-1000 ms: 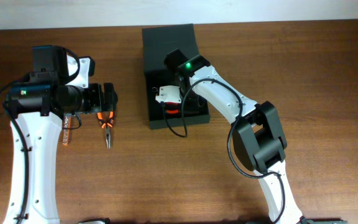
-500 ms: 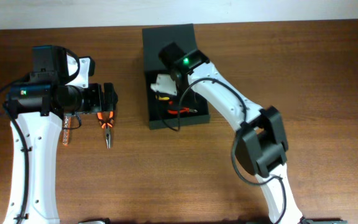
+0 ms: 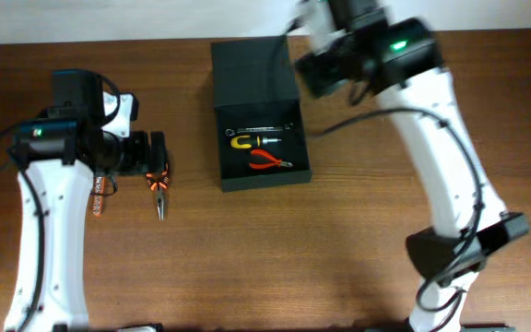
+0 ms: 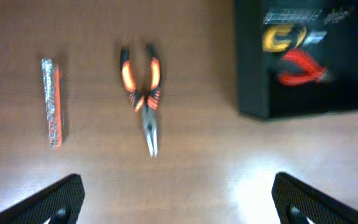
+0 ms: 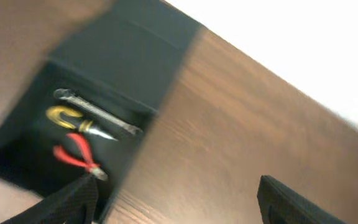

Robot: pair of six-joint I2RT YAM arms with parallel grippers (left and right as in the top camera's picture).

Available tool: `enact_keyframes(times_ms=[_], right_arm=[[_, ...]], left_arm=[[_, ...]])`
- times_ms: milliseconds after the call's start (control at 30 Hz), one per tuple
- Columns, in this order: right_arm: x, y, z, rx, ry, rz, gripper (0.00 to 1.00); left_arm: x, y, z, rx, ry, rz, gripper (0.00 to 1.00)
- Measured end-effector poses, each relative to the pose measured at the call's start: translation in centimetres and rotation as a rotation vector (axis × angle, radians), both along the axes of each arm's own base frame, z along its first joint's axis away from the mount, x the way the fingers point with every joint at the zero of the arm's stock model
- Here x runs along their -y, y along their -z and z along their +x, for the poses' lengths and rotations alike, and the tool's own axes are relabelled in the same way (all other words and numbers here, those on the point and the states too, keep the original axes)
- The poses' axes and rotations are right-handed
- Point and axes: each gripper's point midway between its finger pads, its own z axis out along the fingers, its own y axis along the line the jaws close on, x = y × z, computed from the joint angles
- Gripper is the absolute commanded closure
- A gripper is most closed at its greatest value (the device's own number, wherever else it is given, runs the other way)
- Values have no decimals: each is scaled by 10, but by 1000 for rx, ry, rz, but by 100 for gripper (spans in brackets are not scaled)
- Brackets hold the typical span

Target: Pack container

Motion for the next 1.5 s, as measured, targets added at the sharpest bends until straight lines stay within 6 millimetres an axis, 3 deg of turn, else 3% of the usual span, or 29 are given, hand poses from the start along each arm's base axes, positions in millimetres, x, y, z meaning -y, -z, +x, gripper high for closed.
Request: enact_keyframes(times_ms=[67, 167, 233, 267, 367, 467, 633, 867, 1200, 1500], right_arm=[[35, 11, 8, -54, 114, 41, 19], [81, 23, 16, -110, 252, 110, 19], [110, 28, 20, -134, 339, 153, 19], [122, 29, 20, -142, 375, 169, 20], [156, 32, 20, -155, 471, 207, 20], [174, 32, 19, -156, 518, 224, 20], [179, 32, 19, -157, 538, 235, 20], [178, 32, 19, -158, 538, 239, 20], [180, 31, 21, -149, 542, 234, 20], [185, 32, 21, -142, 558, 211, 20]], left_arm=[[-2, 19, 0, -80, -1, 5, 0], [-3, 57, 9, -198, 1, -2, 11], [-3, 83, 18, -255, 4, -7, 11], [-4, 94, 22, -276, 2, -8, 16], [-4, 121, 29, -328, -28, -18, 17], [-4, 135, 33, -347, -59, -23, 17], [-4, 153, 28, -421, -100, -31, 30], [-8, 188, 18, -540, -193, -8, 32], [-18, 192, 19, -539, -257, 46, 31], [-21, 197, 29, -497, -177, 66, 31]])
